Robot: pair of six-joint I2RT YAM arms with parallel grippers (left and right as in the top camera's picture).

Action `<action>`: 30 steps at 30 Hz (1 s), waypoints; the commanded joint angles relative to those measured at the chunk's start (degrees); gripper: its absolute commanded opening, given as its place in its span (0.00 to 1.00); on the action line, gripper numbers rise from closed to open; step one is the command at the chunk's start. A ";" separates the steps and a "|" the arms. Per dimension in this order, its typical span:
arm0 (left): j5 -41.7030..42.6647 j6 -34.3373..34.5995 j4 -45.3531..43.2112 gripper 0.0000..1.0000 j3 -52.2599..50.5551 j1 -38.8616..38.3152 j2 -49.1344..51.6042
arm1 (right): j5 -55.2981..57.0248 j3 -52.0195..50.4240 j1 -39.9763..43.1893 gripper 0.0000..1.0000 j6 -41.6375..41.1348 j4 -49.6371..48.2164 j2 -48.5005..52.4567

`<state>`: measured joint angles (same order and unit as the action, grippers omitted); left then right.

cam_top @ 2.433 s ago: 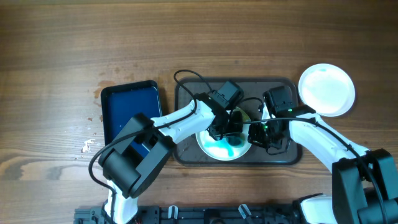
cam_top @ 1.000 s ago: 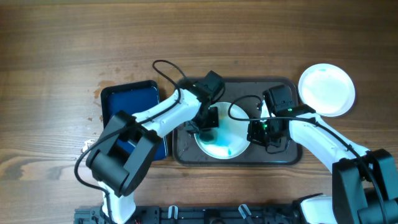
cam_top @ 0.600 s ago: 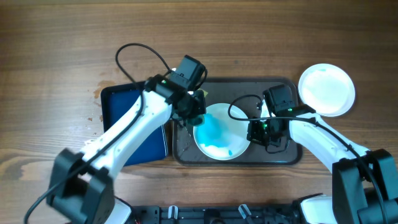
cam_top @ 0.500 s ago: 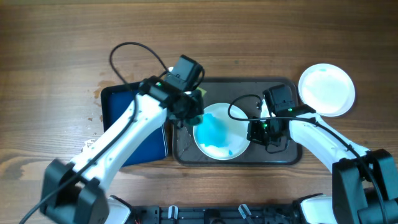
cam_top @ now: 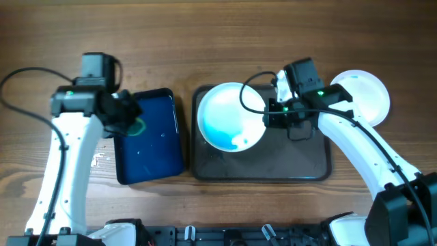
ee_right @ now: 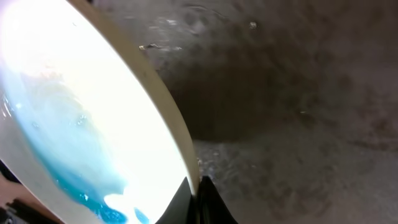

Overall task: Clean dirty plates on tray and stack at the side
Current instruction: 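Lift the plate with the right gripper and carry it over the blue tray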

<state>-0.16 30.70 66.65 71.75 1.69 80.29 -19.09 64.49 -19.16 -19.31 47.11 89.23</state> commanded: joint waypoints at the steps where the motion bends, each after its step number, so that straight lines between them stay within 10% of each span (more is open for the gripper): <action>1: 0.17 -2.01 -0.96 0.04 0.72 4.94 -0.98 | 2.80 4.72 -3.37 0.05 -0.22 2.75 -1.01; 30: 3.08 -3.52 -6.38 0.04 0.72 23.80 -1.01 | 24.92 56.81 -25.22 0.05 7.85 20.15 32.30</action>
<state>2.87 28.10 60.93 71.75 21.80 80.27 -2.61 118.21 -41.85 -13.63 67.99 121.30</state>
